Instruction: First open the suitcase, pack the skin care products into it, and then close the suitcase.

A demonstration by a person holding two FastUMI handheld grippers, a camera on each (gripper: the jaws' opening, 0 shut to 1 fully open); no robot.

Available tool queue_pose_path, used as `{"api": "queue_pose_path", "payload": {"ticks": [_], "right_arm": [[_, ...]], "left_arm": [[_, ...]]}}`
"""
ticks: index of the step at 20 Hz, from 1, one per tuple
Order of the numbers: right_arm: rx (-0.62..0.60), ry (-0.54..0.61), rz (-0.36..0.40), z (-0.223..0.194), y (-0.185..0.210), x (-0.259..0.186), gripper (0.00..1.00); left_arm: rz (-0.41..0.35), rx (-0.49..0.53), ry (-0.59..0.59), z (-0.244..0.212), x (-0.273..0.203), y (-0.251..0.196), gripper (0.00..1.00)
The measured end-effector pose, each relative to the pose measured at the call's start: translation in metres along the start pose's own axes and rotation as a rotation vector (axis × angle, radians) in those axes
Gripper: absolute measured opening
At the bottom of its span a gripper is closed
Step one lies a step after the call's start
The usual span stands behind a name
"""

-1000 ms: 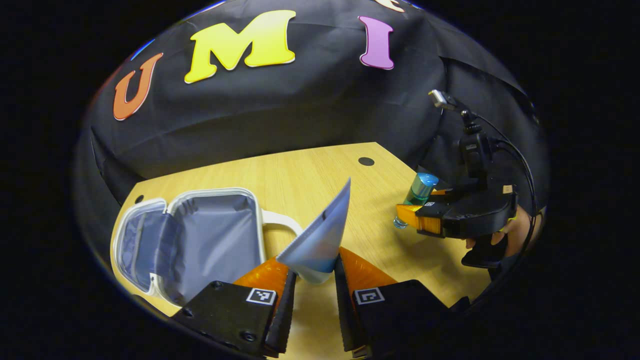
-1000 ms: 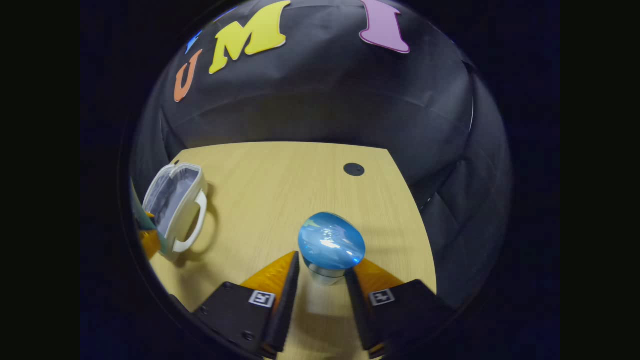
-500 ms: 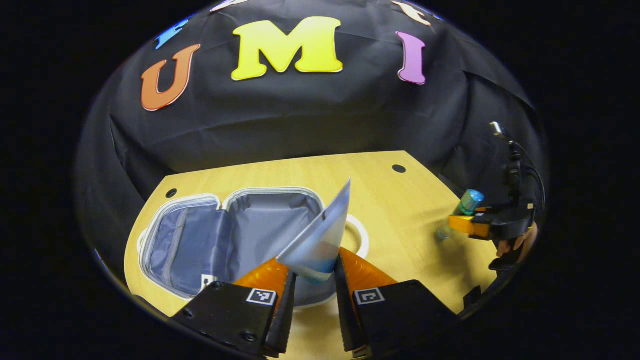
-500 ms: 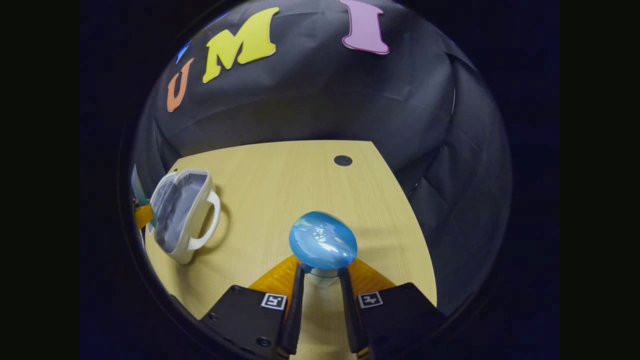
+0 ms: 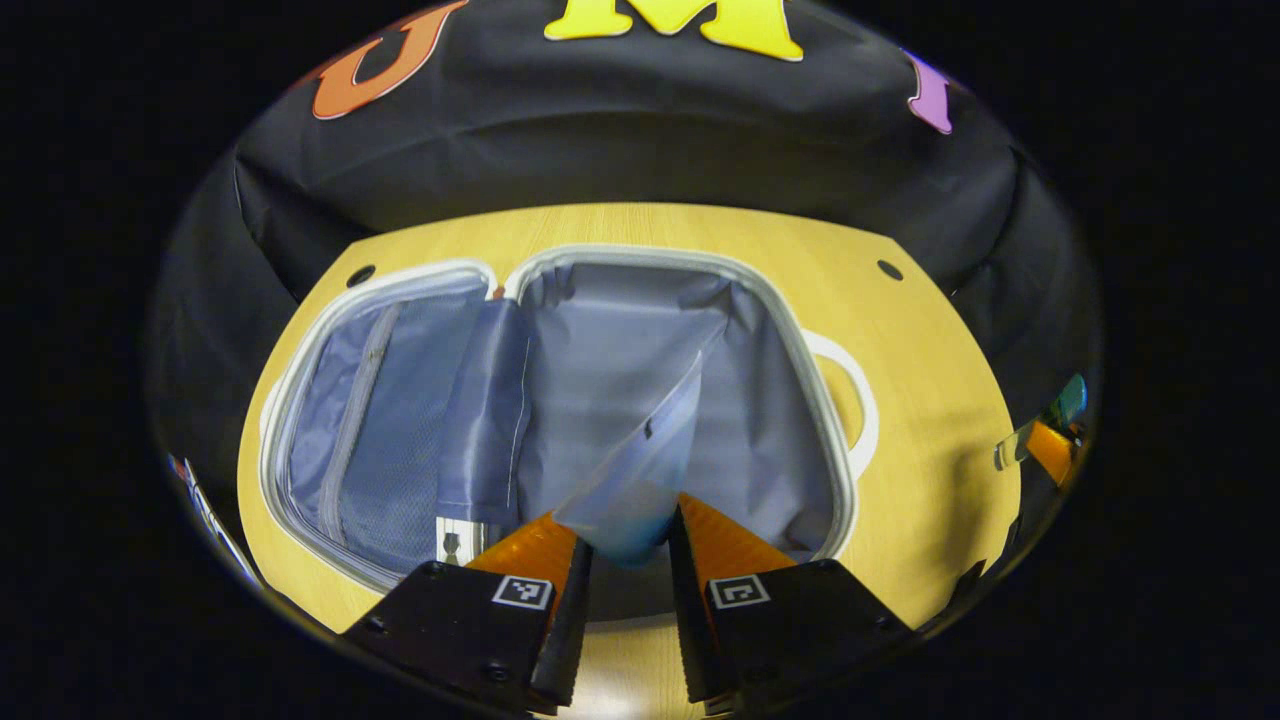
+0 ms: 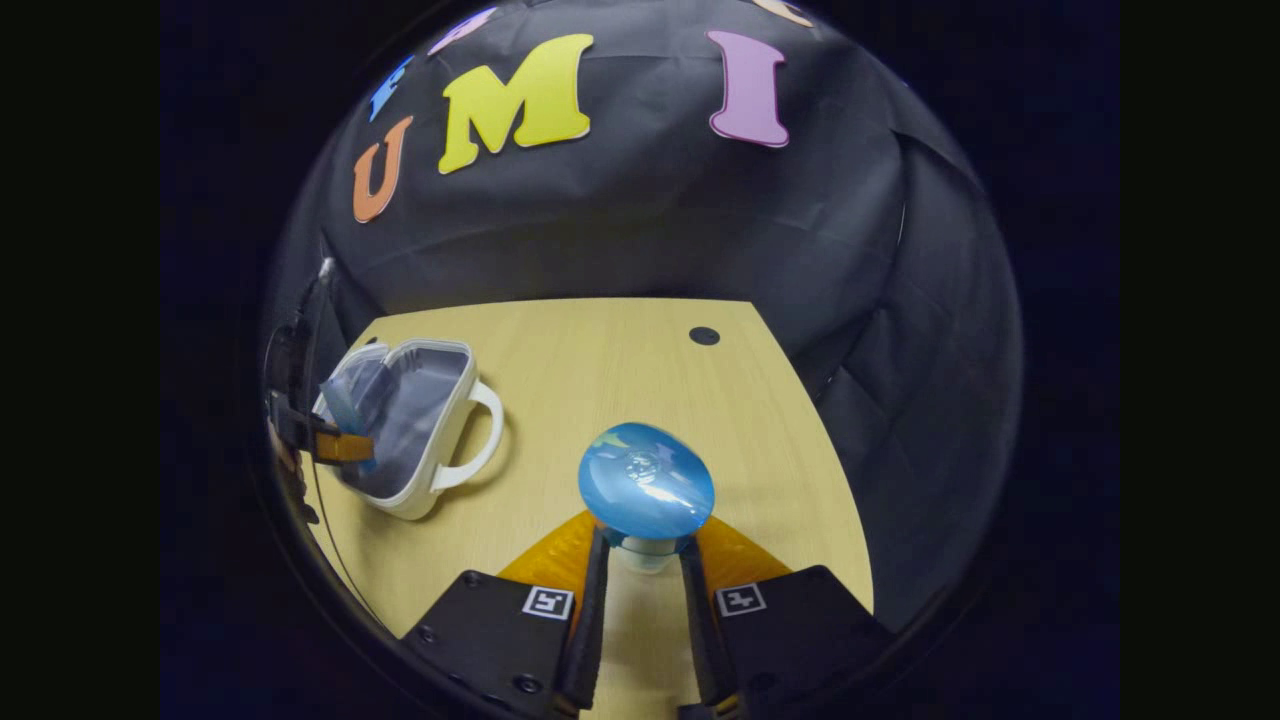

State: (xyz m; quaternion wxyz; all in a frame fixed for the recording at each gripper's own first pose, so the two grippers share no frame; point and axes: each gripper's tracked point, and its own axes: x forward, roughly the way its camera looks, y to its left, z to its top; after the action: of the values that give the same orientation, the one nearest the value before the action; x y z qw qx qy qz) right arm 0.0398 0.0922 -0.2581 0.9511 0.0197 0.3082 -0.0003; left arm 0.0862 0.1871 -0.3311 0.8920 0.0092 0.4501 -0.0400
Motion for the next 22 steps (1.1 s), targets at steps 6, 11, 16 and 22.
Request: {"api": "queue_pose_path", "payload": {"ticks": [6,11,16,22], "right_arm": [[-0.016,-0.033,-0.033,0.015,0.002,-0.01,0.35],[-0.032,-0.031,-0.027,0.019,0.01,-0.009,0.35],[-0.046,-0.025,-0.014,0.019,0.018,-0.008,0.35],[-0.039,-0.019,0.037,0.036,0.048,-0.006,0.32]], "left_arm": [[-0.037,-0.008,0.155,-0.022,0.015,-0.007,0.43],[-0.059,-0.022,0.181,-0.016,0.024,-0.005,0.42],[-0.046,-0.062,0.203,-0.022,0.036,0.001,0.41],[-0.092,-0.083,0.141,-0.014,0.028,-0.009,0.39]]}}
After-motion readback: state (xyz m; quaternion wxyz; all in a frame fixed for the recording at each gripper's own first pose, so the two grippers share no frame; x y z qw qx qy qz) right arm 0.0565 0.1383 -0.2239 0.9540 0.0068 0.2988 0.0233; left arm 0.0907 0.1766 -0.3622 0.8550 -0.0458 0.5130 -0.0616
